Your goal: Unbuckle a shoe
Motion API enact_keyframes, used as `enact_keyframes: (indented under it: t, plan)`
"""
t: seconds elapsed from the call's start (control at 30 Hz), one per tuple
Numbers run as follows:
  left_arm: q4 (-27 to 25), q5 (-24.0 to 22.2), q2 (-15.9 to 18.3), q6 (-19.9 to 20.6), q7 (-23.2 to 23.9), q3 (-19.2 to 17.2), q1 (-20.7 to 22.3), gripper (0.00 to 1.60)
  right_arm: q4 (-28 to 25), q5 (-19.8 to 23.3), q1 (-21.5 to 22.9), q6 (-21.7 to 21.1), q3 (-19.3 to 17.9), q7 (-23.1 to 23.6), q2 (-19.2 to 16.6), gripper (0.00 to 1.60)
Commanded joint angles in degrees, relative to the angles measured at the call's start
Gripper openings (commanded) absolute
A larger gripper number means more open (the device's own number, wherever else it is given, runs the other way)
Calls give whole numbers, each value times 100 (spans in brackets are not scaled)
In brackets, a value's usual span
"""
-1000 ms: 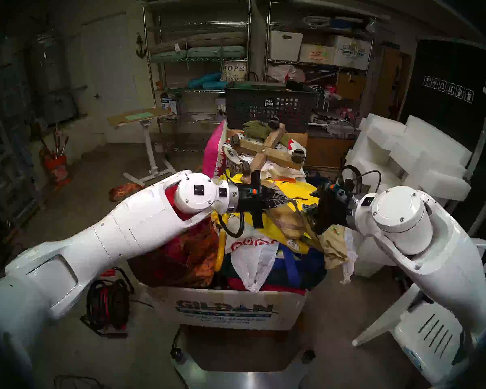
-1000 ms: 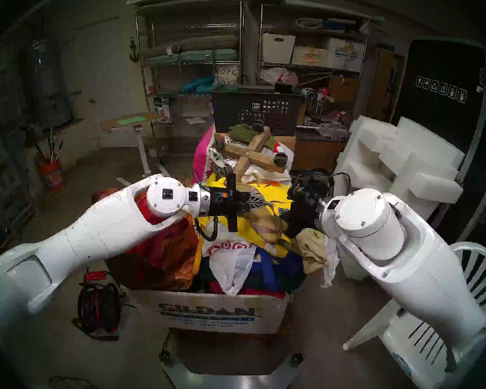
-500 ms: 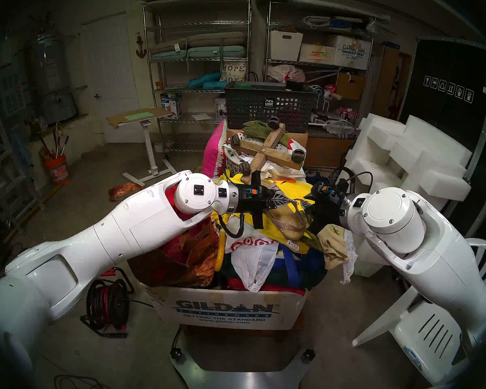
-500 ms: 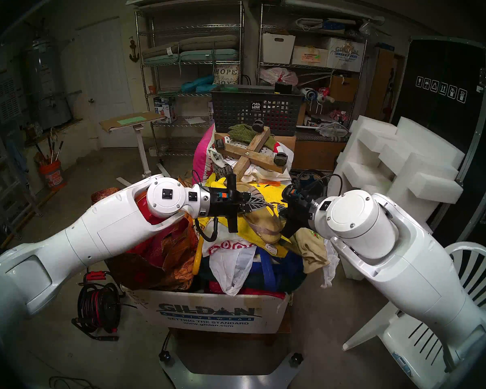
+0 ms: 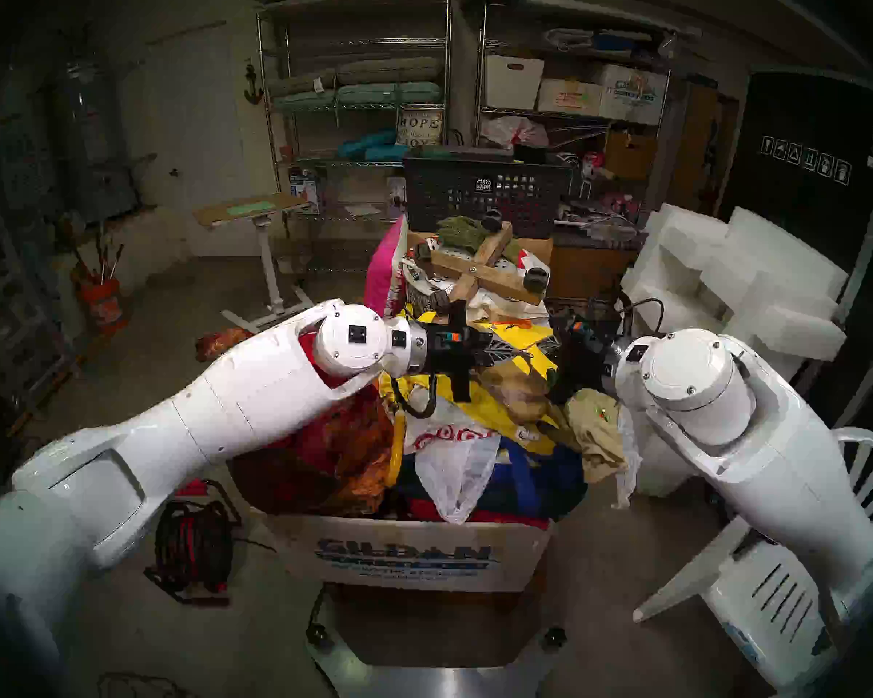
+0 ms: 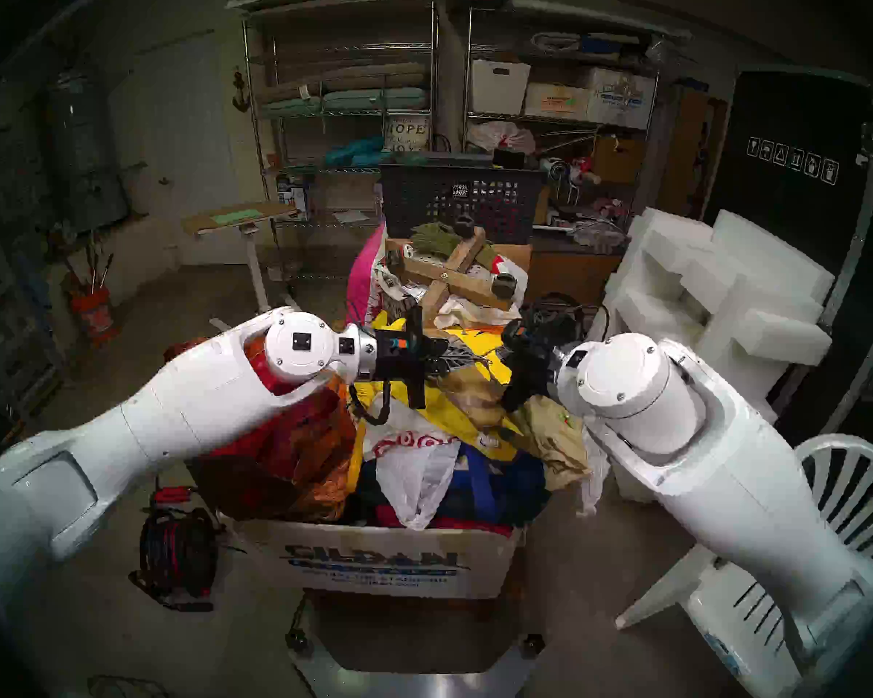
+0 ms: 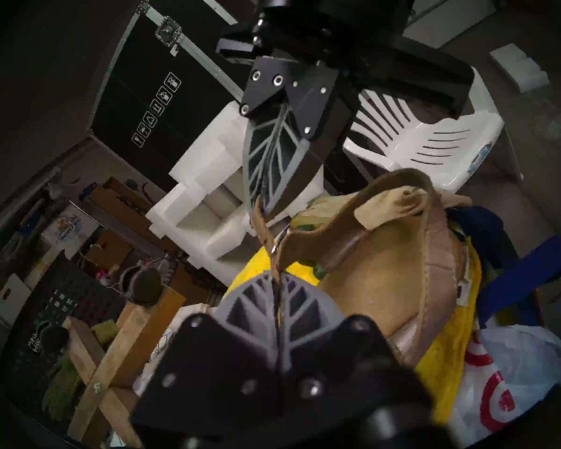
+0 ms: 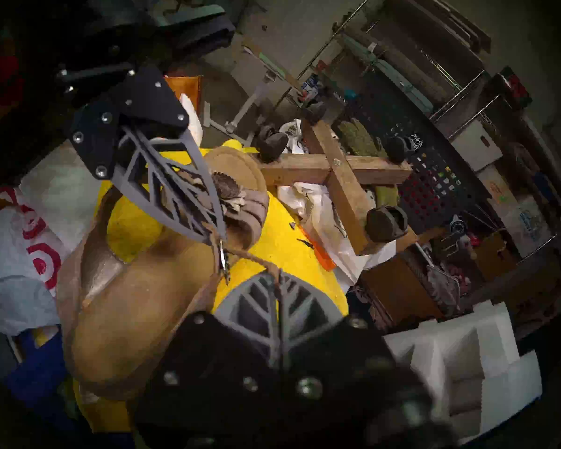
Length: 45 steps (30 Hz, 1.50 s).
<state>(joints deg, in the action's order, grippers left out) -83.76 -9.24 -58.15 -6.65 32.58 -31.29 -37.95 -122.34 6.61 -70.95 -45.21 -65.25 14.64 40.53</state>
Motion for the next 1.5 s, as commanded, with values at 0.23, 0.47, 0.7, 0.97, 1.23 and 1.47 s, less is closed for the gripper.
enact_keyframes:
  t: [0.23, 0.47, 0.7, 0.97, 1.23, 1.47]
  plan:
    - [257, 139, -100, -268, 119, -163, 457, 0, -341, 36, 84, 104, -268, -84, 103, 0]
    - [377, 161, -149, -523, 260, -171, 548, 0, -428, 1, 113, 108, -270, -113, 182, 0]
    - [568, 256, -229, -754, 439, -215, 745, 0, -467, -18, 129, 83, -247, -110, 214, 0]
    - [669, 352, -285, -970, 612, -266, 895, 0, -536, -34, 131, 49, -228, -125, 255, 0]
    - [795, 456, -337, -1127, 751, -296, 1035, 0, -567, -69, 145, 31, -200, -136, 275, 0]
    - [847, 557, -370, -1234, 778, -316, 1105, 0, -568, -96, 173, 41, -186, -129, 295, 0]
